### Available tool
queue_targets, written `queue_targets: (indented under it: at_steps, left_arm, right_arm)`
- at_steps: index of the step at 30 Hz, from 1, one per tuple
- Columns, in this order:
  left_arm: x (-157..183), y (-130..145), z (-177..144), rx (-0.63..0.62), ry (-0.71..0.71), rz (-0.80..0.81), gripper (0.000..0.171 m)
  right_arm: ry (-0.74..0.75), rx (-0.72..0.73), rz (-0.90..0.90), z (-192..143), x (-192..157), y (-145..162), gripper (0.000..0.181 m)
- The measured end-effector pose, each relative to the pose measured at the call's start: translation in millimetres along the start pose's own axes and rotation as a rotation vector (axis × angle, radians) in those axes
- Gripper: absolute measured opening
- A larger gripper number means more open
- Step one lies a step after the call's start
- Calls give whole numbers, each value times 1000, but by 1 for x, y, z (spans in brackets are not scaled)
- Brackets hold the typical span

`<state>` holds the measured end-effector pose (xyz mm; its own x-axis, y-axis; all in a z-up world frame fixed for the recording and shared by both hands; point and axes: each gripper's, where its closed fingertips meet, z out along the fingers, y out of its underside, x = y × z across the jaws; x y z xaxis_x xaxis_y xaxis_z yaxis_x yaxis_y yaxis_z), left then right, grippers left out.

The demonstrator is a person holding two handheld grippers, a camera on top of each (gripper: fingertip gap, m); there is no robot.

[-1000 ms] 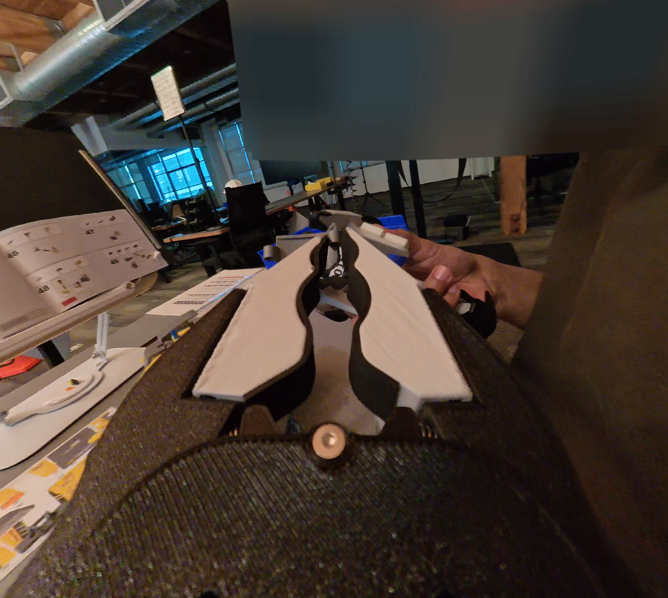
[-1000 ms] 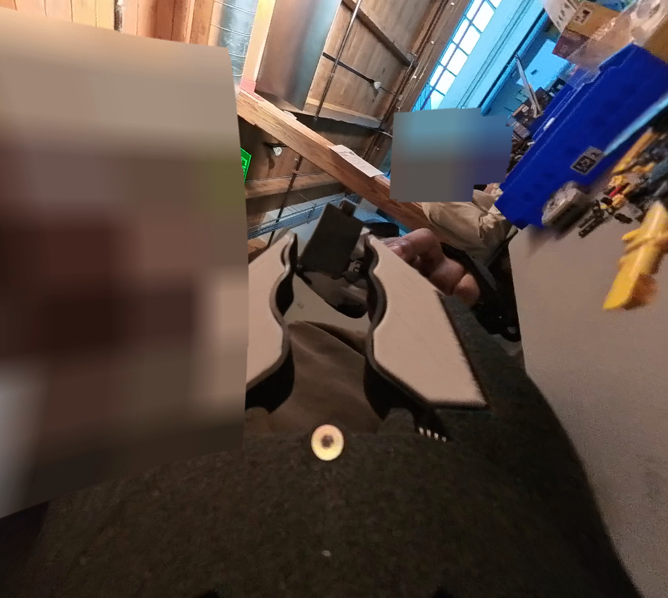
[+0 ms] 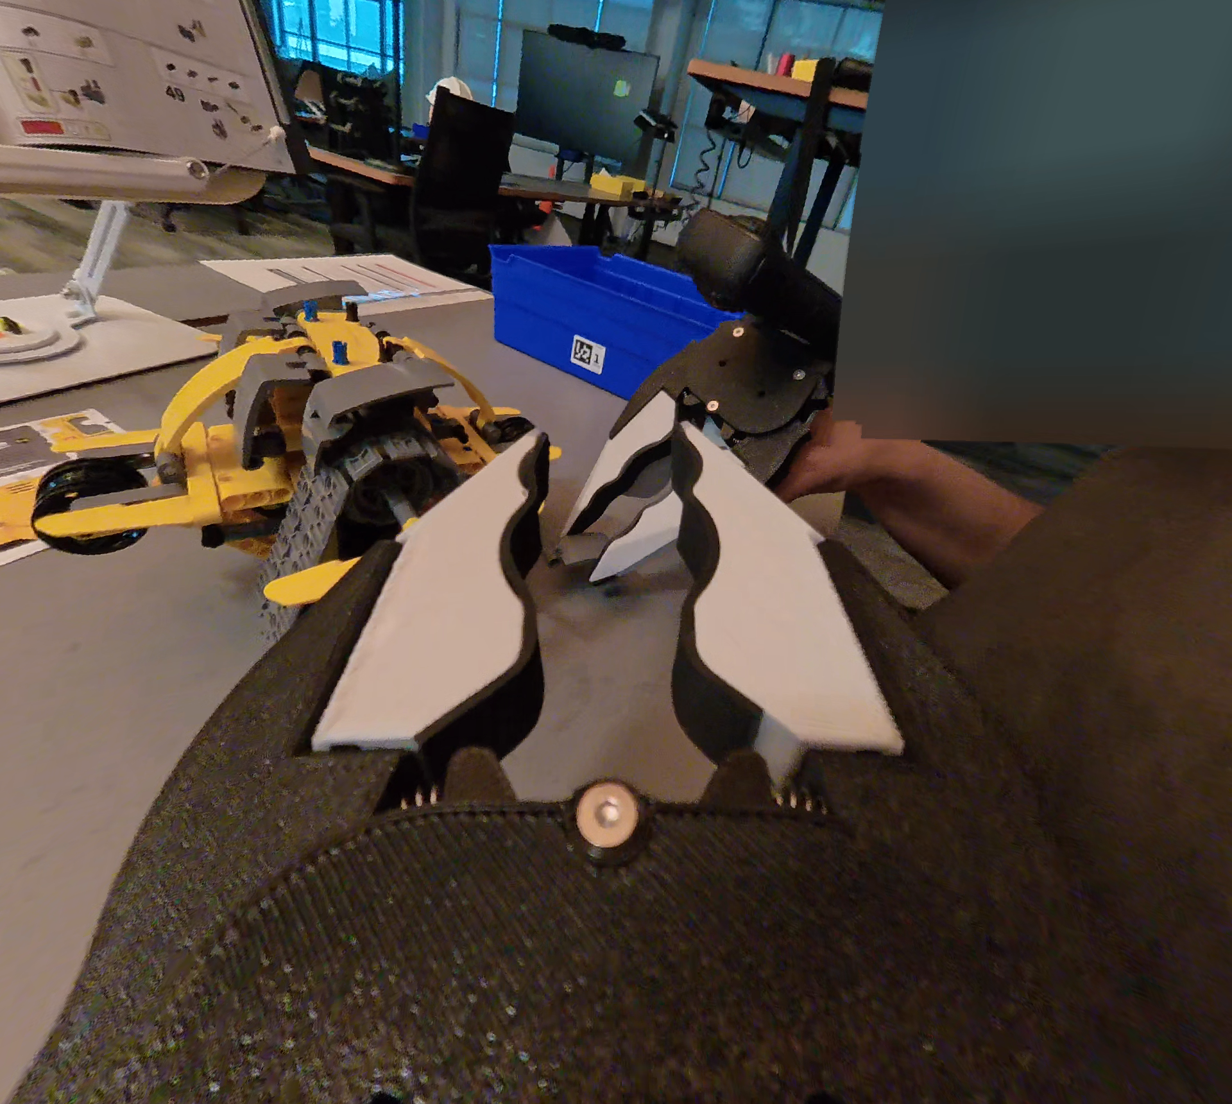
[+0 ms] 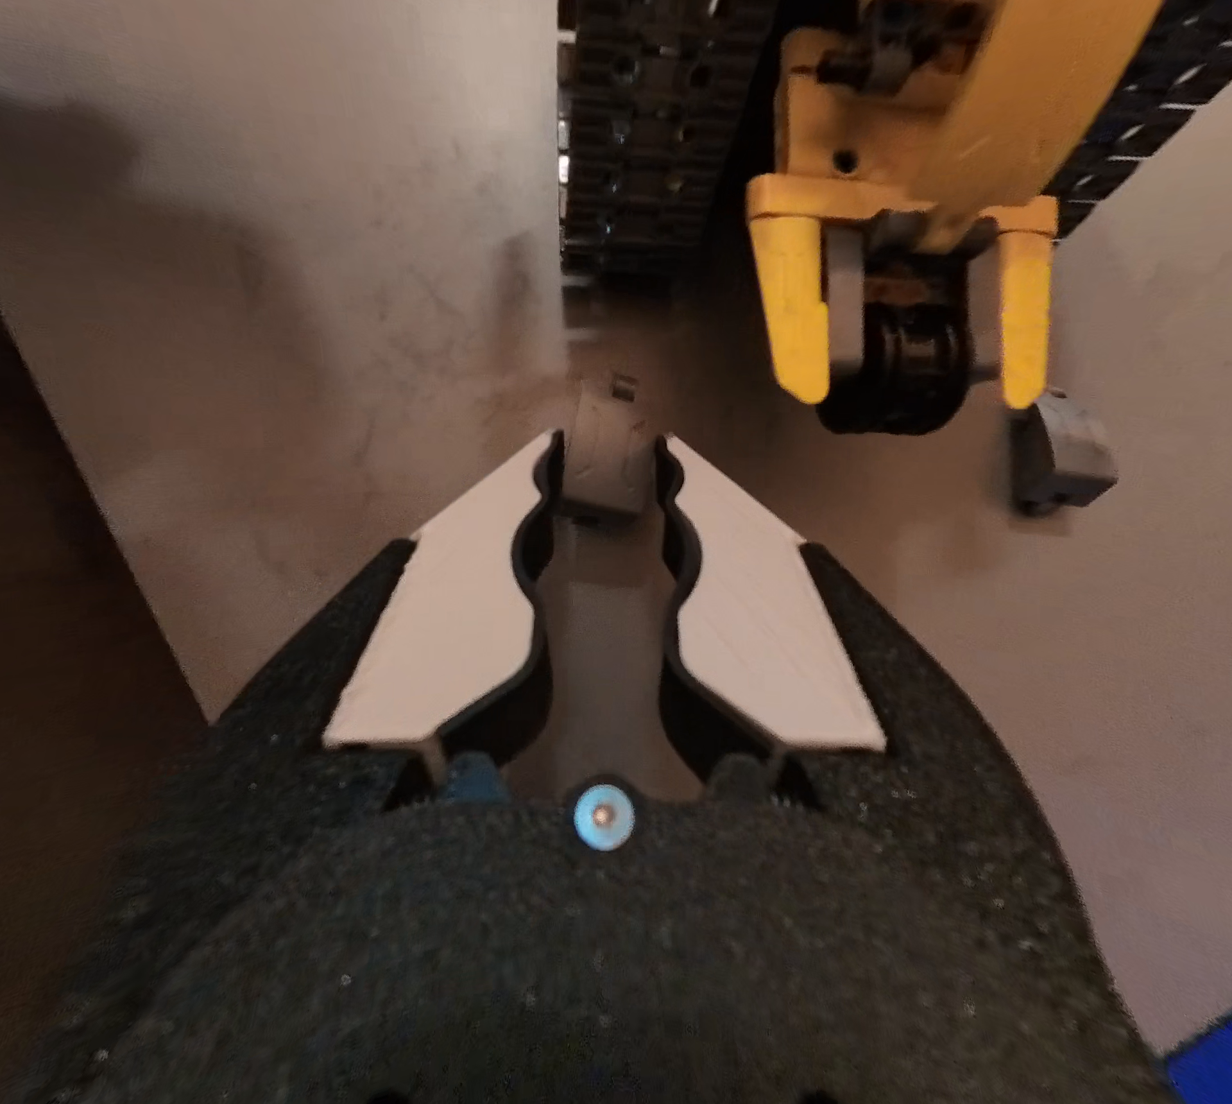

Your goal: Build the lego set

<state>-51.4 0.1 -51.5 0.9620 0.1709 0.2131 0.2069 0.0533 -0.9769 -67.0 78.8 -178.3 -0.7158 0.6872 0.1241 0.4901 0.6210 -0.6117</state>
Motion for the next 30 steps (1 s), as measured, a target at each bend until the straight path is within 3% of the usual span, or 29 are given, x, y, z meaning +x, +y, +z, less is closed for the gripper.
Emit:
queue_targets:
  at_steps: [5, 11, 14, 17, 22, 25, 27, 30]
  left_arm:
    - [-4, 2, 0, -8, 4, -13, 36]
    - [-9, -1, 1, 3, 5, -11, 36]
    - [-14, -8, -1, 4, -14, 42, 36]
    - [-25, -32, -5, 32, -52, 111, 36]
    - [-72, -97, -8, 150, -182, 117, 40]
    - [-104, -118, 0, 178, -224, 78, 44]
    - [-130, -116, 6, 149, -284, 118, 47]
    - [-162, -105, 2, 150, -408, 211, 45]
  right_arm:
    - [19, -56, -38, 10, 0, 9, 25]
    - [-4, -14, 9, 2, -1, 5, 36]
    - [-2, 35, 26, -8, 3, 1, 36]
    - [-28, 177, 63, -32, 10, -18, 35]
    - [47, 541, 34, -111, 62, -70, 22]
    - [108, 783, 42, -155, 104, -105, 19]
    - [162, 803, 81, -149, 134, -114, 19]
    - [155, 739, 94, -108, 152, -113, 17]
